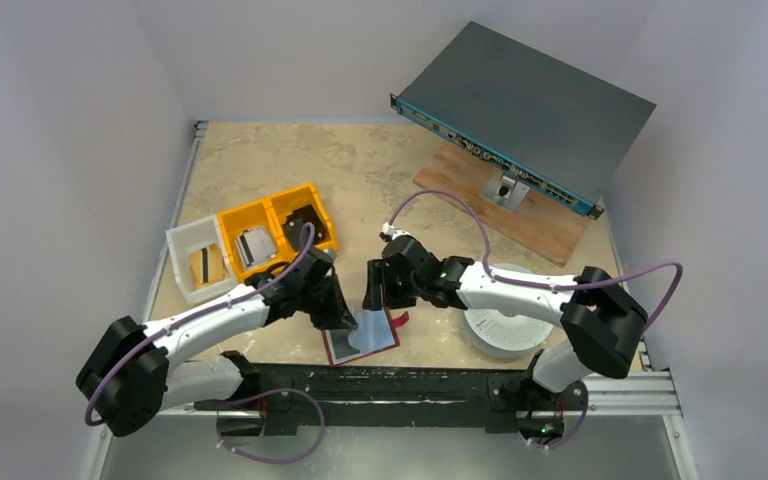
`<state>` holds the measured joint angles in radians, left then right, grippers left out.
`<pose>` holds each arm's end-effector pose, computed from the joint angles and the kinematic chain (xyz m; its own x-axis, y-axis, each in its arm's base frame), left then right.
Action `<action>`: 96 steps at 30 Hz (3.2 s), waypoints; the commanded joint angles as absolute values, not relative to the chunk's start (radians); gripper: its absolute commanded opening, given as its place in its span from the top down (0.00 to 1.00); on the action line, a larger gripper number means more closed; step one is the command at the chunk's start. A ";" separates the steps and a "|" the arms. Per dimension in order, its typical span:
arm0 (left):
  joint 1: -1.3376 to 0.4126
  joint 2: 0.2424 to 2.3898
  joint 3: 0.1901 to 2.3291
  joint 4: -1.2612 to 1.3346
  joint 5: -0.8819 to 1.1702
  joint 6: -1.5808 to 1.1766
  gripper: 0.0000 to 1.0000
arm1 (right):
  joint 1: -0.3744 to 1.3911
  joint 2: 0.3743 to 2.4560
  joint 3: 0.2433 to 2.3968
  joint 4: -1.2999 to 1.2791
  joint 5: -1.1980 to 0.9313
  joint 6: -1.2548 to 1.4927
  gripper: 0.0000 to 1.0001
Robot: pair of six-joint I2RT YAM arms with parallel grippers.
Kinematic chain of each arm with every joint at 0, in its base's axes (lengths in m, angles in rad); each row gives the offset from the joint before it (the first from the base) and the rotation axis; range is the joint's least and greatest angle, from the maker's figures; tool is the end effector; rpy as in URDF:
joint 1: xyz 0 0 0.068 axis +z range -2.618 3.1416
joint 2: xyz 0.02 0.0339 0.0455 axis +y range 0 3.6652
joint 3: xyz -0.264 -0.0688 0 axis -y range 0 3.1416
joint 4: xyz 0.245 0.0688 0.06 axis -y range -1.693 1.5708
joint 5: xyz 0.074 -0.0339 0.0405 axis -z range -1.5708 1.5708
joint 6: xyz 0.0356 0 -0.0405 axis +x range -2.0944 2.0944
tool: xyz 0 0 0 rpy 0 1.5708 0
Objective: Take the credit cards out of the card holder
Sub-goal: Remove the credit card from the card holder.
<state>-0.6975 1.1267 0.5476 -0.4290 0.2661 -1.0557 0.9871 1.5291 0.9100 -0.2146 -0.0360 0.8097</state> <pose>0.1490 -0.1371 0.1764 -0.9522 -0.2975 -0.0692 -0.2059 0.7927 -0.5738 0.1736 0.2652 0.2028 -0.8949 -0.0420 -0.4443 -0.2889 0.8133 0.5051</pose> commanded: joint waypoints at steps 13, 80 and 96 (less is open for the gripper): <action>-0.790 1.365 0.725 -0.288 0.270 -1.085 0.73 | 0.965 1.387 0.853 -0.277 0.059 0.816 0.48; -0.637 1.023 0.420 -0.479 0.154 -1.066 1.00 | 1.092 1.726 0.887 -0.006 -0.169 0.868 0.65; -0.668 1.099 0.414 -0.429 0.156 -1.087 1.00 | 1.072 1.753 0.835 0.077 -0.214 0.884 0.64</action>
